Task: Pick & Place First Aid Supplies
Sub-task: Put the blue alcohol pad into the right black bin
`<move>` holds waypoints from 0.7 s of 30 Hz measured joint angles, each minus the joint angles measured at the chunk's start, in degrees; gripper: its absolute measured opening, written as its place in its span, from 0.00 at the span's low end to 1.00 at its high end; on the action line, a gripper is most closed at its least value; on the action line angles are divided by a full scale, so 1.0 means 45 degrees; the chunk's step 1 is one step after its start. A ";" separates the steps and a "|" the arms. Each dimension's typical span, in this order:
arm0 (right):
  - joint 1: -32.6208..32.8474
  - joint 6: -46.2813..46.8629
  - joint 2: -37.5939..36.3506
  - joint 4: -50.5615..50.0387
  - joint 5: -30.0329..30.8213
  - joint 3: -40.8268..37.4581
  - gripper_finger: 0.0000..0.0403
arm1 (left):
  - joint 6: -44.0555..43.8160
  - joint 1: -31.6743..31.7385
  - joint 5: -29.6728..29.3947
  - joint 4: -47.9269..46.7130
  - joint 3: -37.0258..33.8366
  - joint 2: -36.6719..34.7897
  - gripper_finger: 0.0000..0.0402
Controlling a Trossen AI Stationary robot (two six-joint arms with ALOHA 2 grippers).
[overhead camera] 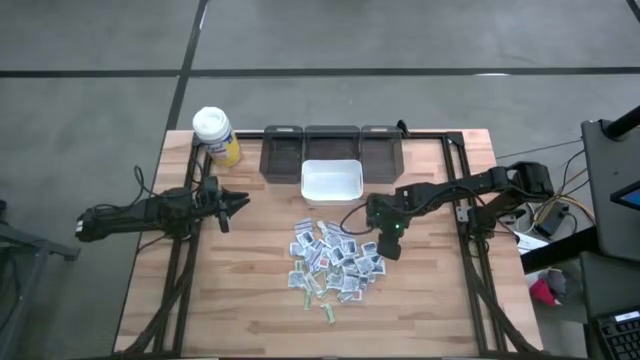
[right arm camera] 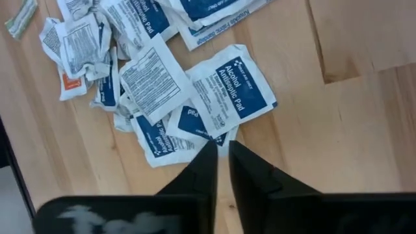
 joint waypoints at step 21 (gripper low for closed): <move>0.0311 0.0037 -0.0015 -0.0590 0.0141 -0.0302 0.36 | 0.0049 0.0003 0.0000 -0.0005 0.0009 0.0000 0.23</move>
